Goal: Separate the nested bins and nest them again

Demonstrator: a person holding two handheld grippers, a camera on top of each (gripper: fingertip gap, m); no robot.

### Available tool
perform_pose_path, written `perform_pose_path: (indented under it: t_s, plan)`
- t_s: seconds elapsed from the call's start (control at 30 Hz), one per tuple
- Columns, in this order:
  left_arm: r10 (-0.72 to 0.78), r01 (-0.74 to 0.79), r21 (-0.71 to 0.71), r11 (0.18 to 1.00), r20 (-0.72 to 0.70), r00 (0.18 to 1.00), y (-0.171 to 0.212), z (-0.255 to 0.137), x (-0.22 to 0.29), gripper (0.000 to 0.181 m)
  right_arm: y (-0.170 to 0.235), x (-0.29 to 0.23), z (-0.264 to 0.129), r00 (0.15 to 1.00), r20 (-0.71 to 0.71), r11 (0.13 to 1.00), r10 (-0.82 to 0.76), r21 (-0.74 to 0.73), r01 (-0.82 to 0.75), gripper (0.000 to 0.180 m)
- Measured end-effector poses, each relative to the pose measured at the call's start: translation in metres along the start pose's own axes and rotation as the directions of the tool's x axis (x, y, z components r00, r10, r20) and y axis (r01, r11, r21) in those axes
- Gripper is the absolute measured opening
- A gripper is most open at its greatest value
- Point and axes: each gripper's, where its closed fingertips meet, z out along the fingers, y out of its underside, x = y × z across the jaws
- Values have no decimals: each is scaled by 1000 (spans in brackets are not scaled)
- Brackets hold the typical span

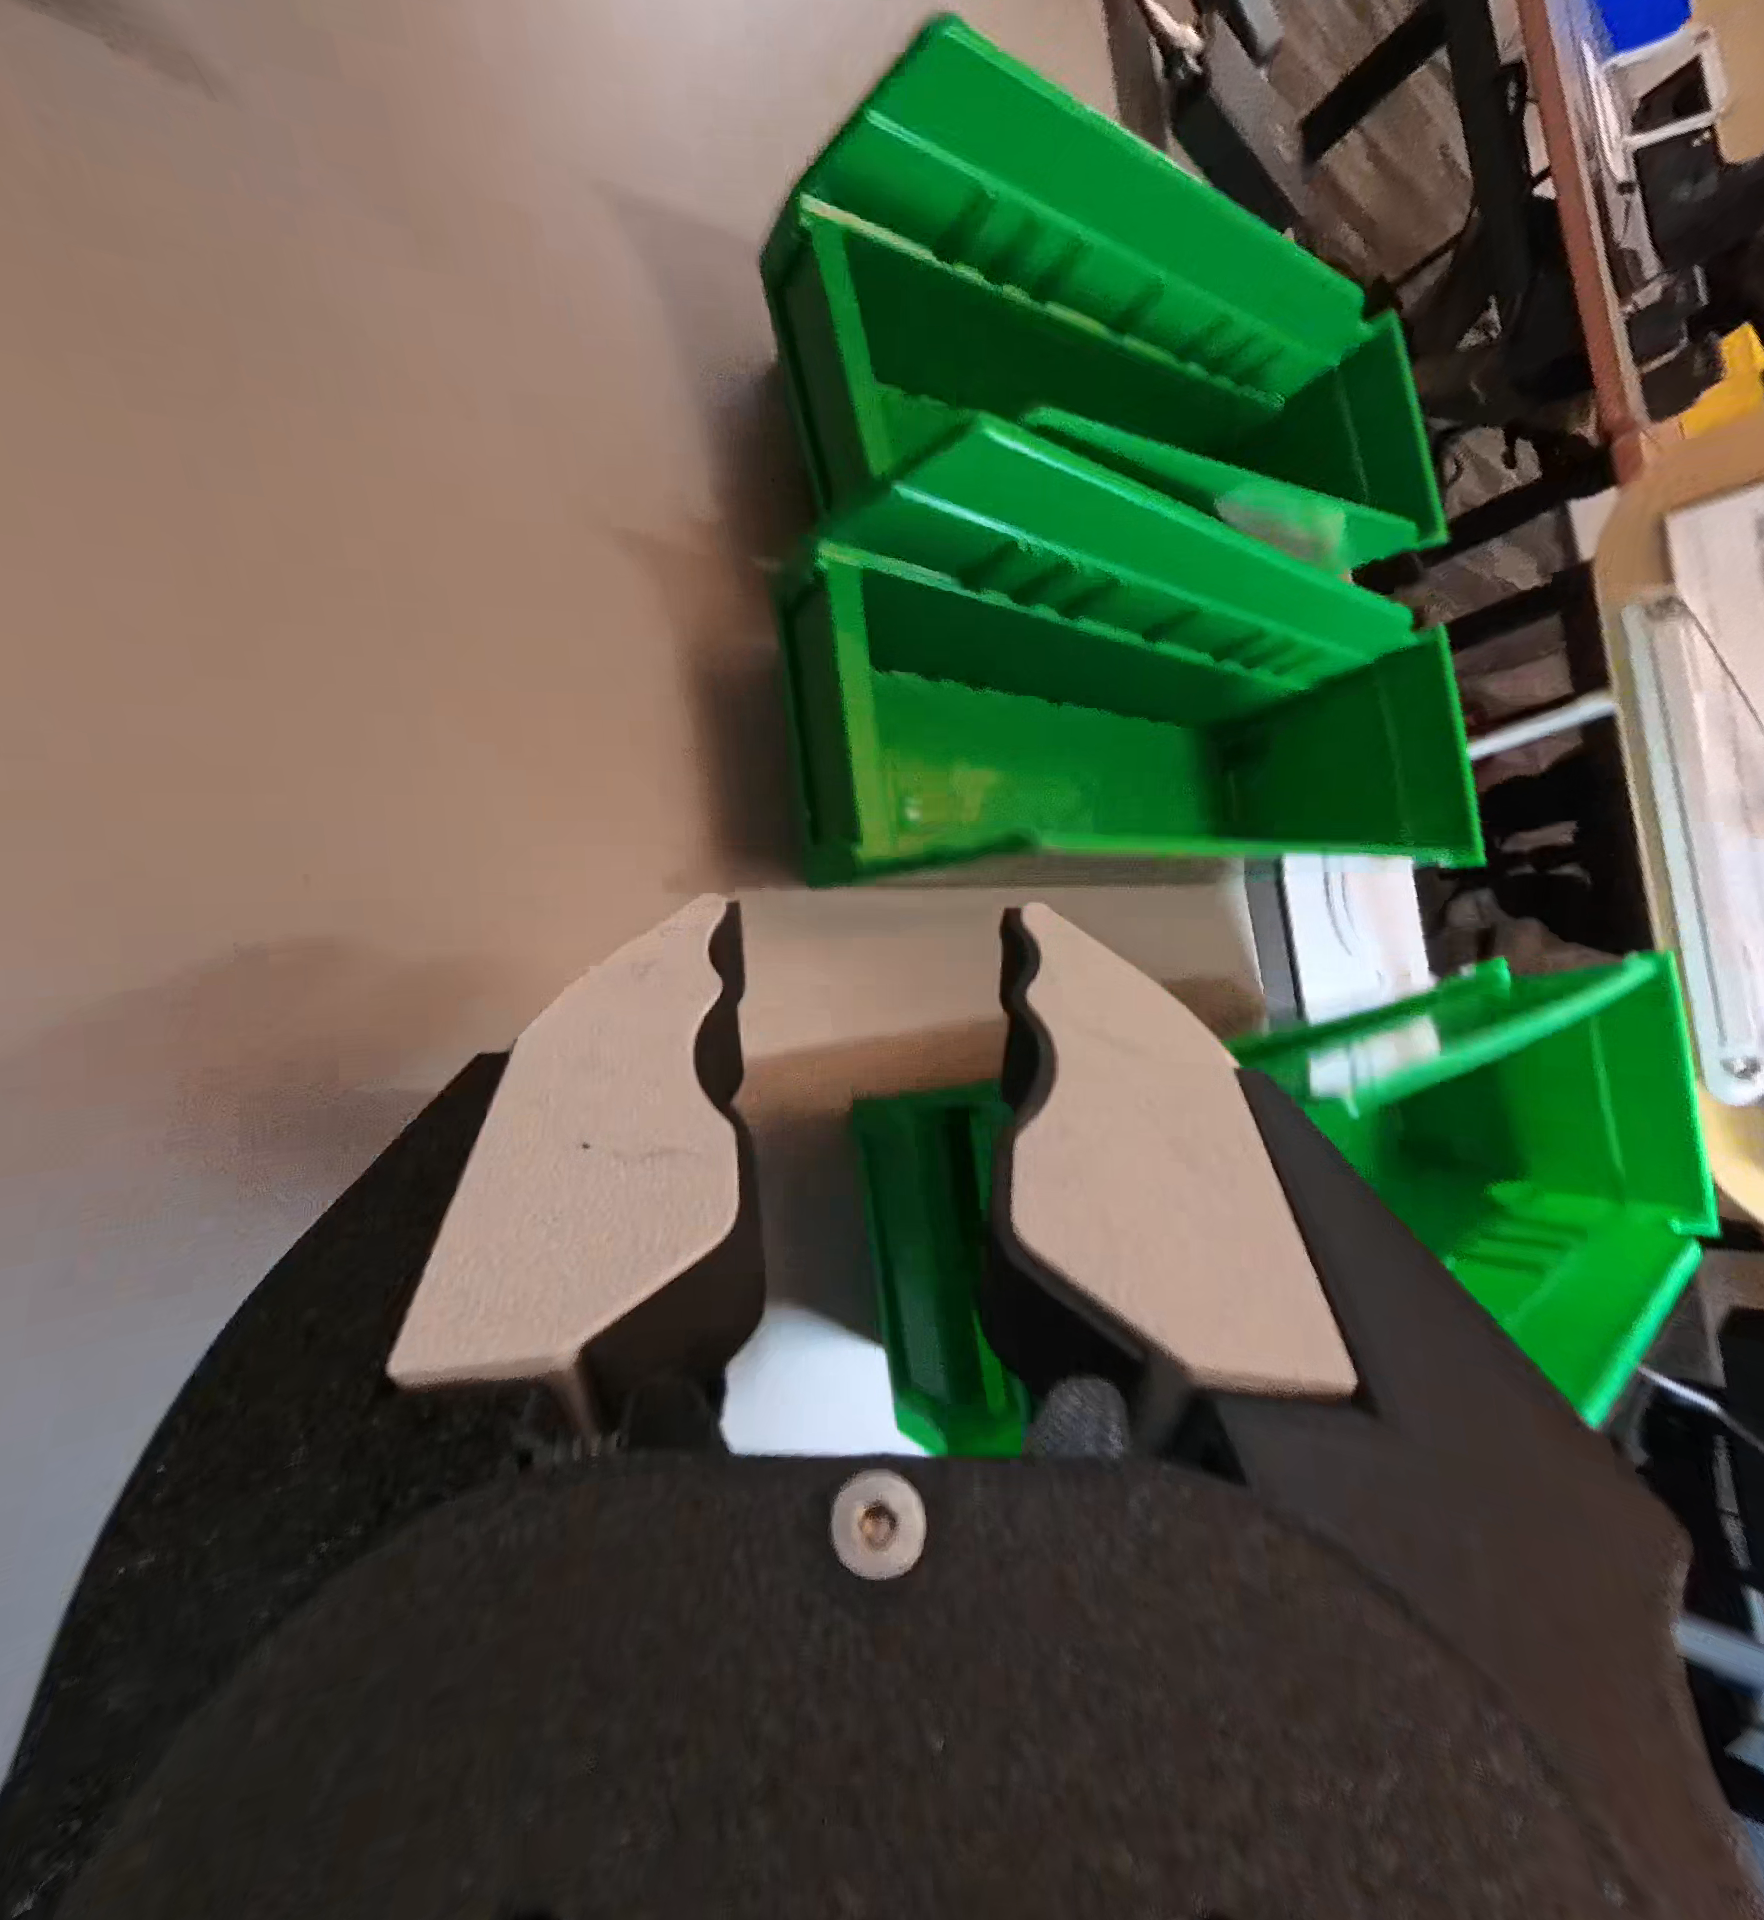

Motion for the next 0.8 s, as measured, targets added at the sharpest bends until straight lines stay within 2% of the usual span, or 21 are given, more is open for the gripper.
perform_pose_path:
  t_s: [0.13,0.23,0.43,0.57,0.8]
  plan:
    - [-2,2,6,1000,-1,1000,-1,-1,0,66,-26,-22,47,997,1,995,-80,-64,80,49]
    - [-6,6,11,1000,-5,1000,-2,-1,0,66,-29,-20,86,985,-60,973,-163,-176,150,56]
    - [-9,9,24,1000,-14,1000,-3,-4,0,65,-5,-8,135,981,-43,902,-191,-401,158,57]
    - [-4,5,29,1000,-18,1000,-4,-5,0,65,6,-9,144,983,9,887,-186,-429,171,31]
    - [1,0,24,1000,-20,1000,-3,-5,0,64,3,-28,105,980,49,899,-191,-392,194,28]
